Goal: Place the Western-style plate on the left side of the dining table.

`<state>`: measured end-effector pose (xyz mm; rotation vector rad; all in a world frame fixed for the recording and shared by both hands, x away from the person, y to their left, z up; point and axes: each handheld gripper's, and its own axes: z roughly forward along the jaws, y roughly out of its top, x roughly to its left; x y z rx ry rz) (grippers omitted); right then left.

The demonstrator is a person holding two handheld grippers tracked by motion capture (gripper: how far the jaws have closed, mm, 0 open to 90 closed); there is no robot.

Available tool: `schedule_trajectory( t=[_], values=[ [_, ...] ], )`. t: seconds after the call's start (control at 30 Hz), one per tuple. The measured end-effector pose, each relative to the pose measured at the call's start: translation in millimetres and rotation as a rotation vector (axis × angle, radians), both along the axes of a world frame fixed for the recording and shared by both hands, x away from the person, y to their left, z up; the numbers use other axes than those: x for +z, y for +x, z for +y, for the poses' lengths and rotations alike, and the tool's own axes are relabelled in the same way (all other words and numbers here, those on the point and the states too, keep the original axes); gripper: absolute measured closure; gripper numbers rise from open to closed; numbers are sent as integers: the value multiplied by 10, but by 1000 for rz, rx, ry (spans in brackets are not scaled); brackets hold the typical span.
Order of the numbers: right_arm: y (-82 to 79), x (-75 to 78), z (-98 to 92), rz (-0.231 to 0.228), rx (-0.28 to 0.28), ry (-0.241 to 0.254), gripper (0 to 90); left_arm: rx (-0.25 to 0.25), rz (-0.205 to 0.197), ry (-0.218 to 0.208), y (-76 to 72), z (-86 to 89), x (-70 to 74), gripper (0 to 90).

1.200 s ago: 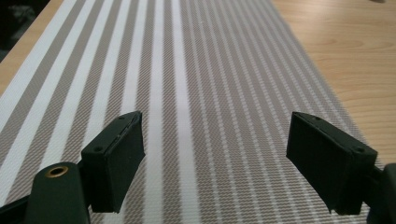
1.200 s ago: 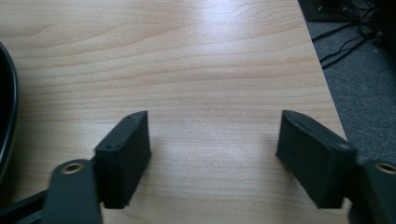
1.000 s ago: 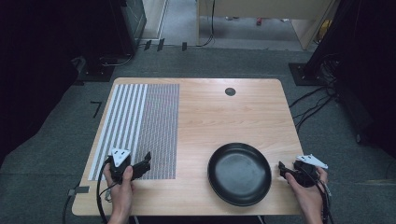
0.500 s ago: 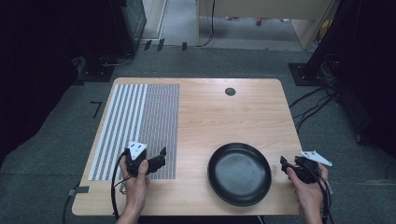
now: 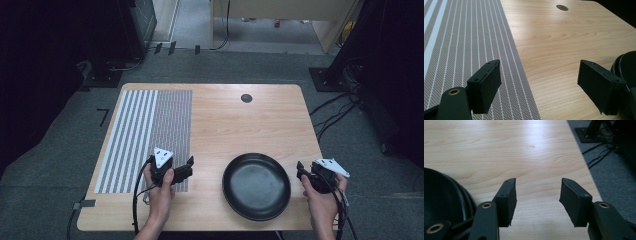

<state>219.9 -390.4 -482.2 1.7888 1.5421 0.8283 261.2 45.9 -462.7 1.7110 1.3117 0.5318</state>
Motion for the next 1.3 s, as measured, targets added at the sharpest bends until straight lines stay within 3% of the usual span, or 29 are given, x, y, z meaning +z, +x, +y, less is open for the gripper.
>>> schedule_trajectory(
  t=[0.1,0.23,0.47,0.7,1.03,1.3],
  values=[
    [-53,-36,-7,-12,-16,-4,496,-15,2,2,-5,-29,-11,186],
    [-105,-63,37,-16,11,2,524,-52,8,4,-50,-116,-34,186],
    [-171,14,216,-80,95,-8,575,-120,10,-13,-158,-254,-20,186],
    [-229,66,291,-119,175,42,598,-158,29,-13,-220,-344,-62,186],
    [-255,54,355,-111,222,46,594,-229,49,-43,-312,-482,-101,173],
    [-294,58,370,-122,268,79,653,-322,57,-67,-376,-606,-126,164]
  ],
)
